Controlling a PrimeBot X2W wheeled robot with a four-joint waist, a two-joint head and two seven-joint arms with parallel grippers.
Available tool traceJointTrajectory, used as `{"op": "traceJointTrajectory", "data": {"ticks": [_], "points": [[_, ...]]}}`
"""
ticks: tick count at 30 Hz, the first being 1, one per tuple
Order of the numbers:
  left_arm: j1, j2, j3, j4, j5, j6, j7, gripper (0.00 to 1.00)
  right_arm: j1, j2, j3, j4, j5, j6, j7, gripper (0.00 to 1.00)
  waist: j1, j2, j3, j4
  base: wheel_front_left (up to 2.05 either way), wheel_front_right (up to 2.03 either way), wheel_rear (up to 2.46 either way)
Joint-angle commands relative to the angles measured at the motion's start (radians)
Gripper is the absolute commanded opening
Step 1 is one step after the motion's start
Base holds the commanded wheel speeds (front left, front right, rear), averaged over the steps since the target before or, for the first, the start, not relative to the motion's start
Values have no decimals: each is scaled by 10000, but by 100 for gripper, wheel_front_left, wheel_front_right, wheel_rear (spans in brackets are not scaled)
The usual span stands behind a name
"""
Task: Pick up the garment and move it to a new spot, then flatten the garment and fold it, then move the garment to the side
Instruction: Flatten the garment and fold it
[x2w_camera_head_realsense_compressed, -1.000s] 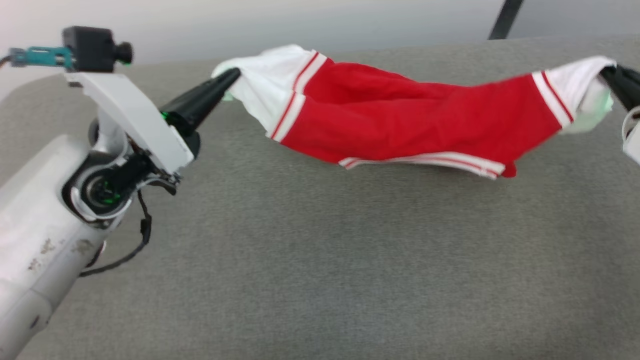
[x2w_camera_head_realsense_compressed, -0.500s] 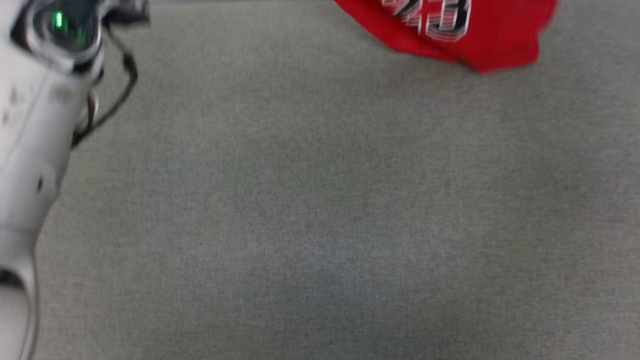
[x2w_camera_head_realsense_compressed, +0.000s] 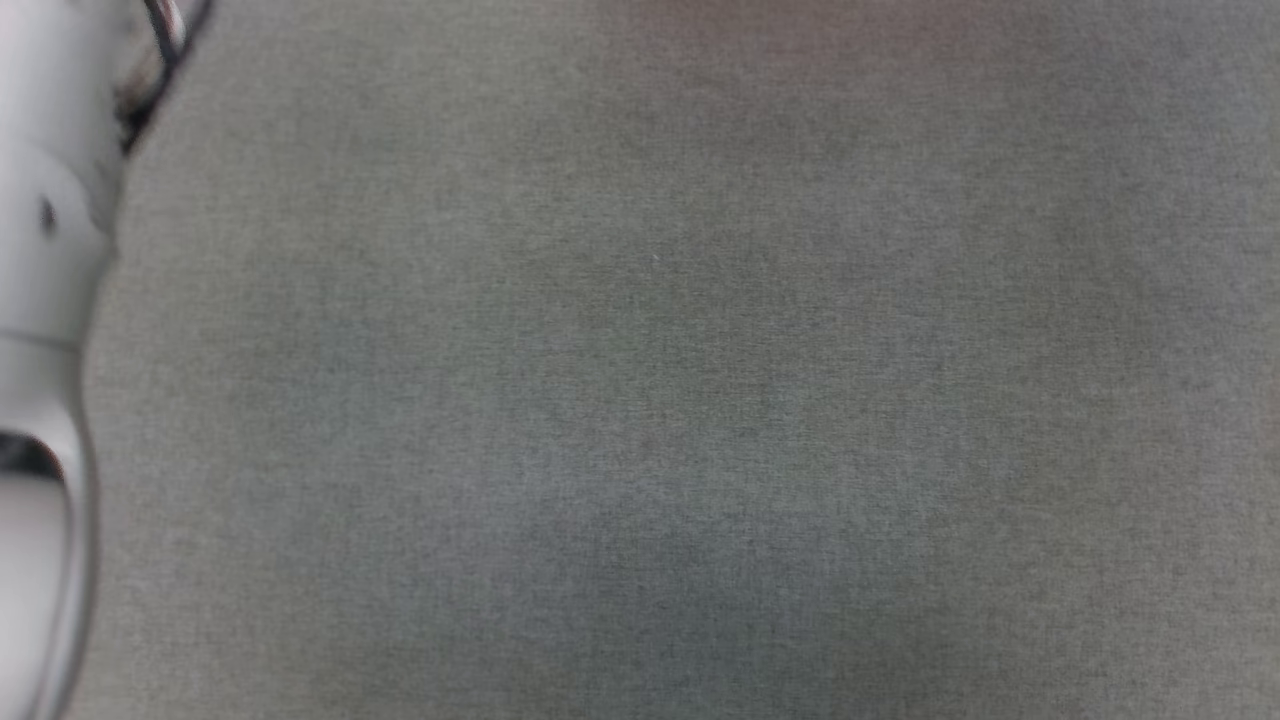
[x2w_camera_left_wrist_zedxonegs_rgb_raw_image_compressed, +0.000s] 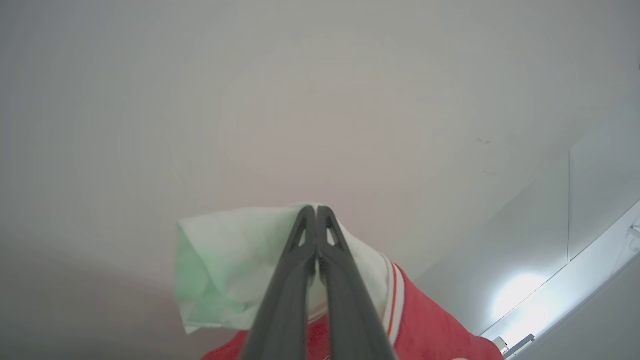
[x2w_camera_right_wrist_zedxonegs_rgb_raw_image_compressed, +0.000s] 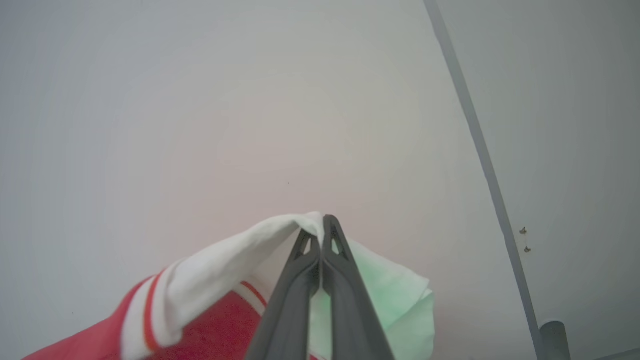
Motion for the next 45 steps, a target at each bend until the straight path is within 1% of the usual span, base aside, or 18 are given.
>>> {"op": "traceJointTrajectory", "data": {"ticks": [1, 5, 7, 10, 14, 16, 17, 18, 20, 22, 23, 24, 28, 35, 42, 45], "points": [[703, 92, 16, -330, -88, -41, 169, 0, 721, 27, 193, -182, 329, -14, 511, 0, 0, 0, -97, 96, 0, 0, 0], [2257, 463, -177, -1482, -158, -45, 779, 0, 2200, -340, 733, -1416, 1071, -14, 1500, 0, 0, 0, -191, 63, 0, 0, 0], [3204, 802, -459, -2252, 58, -47, 1032, 0, 3207, -579, 1028, -2208, 1453, -14, 1971, 0, 0, 0, -256, -5, 0, 0, 0], [4866, 1260, -629, -3583, -47, -47, 1252, 0, 4805, -1084, 1153, -3552, 2098, -13, 2390, 0, 0, 0, -428, -62, 0, 0, 0], [6902, 1894, -831, -5025, -89, -48, 1280, 0, 6992, -1721, 948, -5301, 2786, -13, 2929, 0, 0, 0, -700, -134, 0, 0, 0], [7802, 2098, -854, -5677, -253, -48, 1221, 0, 8043, -1945, 683, -6146, 3008, -13, 3226, 0, 0, 0, -802, -214, 0, 0, 0], [7802, 2098, -854, -5677, -253, -48, 1221, 0, 8043, -1945, 683, -6146, 3008, -13, 3226, 0, 0, 0, -802, -214, 0, 0, 0], [8641, 2397, -903, -6280, -298, -47, 1105, 0, 9092, -2148, 416, -6842, 3086, -14, 3552, 0, 0, 0, -921, -287, 0, 0, 0], [9404, 2665, -904, -6844, -373, -45, 934, 0, 10069, -2309, 150, -7508, 2870, -13, 3794, 0, 0, 0, -1028, -350, 0, 0, 0], [10133, 2919, -896, -7365, -456, -43, 701, 0, 10983, -2221, -187, -8058, 2708, -14, 4020, 0, 0, 0, -1151, -425, 0, 0, 0], [10133, 2919, -896, -7365, -456, -43, 701, 0, 10983, -2221, -187, -8058, 2708, -14, 4020, 0, 0, 0, -1151, -425, 0, 0, 0], [10489, 3003, -861, -7634, -529, -35, 551, 0, 11429, -2146, -392, -8348, 2658, -13, 4151, 0, 0, 0, -1214, -448, 0, 0, 0], [11766, 3441, -886, -8535, -520, 238, 0, 0, 12943, -1847, -1118, -9494, 2249, -13, 4678, 0, 0, 0, -1405, -571, 0, 0, 0], [13583, 4093, -862, -10207, -594, 662, -780, 0, 15220, -980, -2533, -11663, 1474, -13, 5727, 0, 0, 0, -1582, -634, 0, 0, 0], [14930, 4871, -763, -11779, -352, 1109, -1120, 0, 16808, -30, -3685, -13677, 1008, -14, 6841, 0, 0, 0, -1559, -614, 0, 0, 0], [15224, 5006, -742, -12205, -273, 1290, -1184, 0, 17148, 277, -3975, -14251, 853, -13, 7238, 0, 0, 0, -1539, -599, 0, 0, 0]]}}
